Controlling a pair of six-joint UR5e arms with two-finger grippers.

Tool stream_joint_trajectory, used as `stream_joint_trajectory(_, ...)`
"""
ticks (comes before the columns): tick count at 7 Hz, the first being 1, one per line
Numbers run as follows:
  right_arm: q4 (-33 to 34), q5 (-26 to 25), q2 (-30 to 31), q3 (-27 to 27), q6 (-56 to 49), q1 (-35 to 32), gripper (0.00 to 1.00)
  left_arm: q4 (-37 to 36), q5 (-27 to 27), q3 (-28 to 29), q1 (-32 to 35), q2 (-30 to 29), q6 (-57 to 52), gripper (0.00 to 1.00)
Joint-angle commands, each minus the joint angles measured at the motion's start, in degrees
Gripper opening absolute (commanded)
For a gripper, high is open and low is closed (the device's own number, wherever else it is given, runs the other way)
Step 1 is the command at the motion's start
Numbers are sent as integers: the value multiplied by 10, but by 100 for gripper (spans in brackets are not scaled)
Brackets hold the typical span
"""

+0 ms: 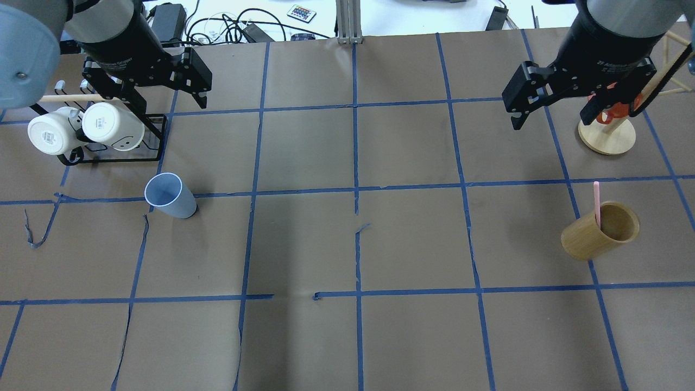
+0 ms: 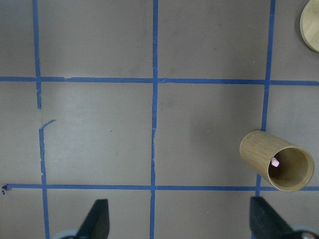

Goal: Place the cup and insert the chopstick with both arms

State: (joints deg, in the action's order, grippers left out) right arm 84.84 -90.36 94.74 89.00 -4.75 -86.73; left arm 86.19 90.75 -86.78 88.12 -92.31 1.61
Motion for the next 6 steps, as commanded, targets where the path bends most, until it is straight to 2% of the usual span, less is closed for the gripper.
stream_joint_trajectory(1,3,-5,-5,-1,0,1,100,42,7,-6,-29,5,-66,100)
stream_joint_trajectory(2,6,-19,-8,2,0,3,100,44,5,-43,-108,0,-158,100)
stream_joint_trajectory(3,5,-64,-15,6,-2,12,100,-26,7,-86,-180,-11,-189,100)
stream_joint_trajectory(4,30,-72,-27,15,-11,41,100,-95,5,-137,-218,-17,-277,100)
stream_joint_trajectory(5,38,-64,-27,35,-58,83,100,-184,5,-183,-228,-22,-294,100)
stream_joint_trajectory(6,98,-61,-26,82,-150,112,100,-243,2,-209,-227,-35,-291,100)
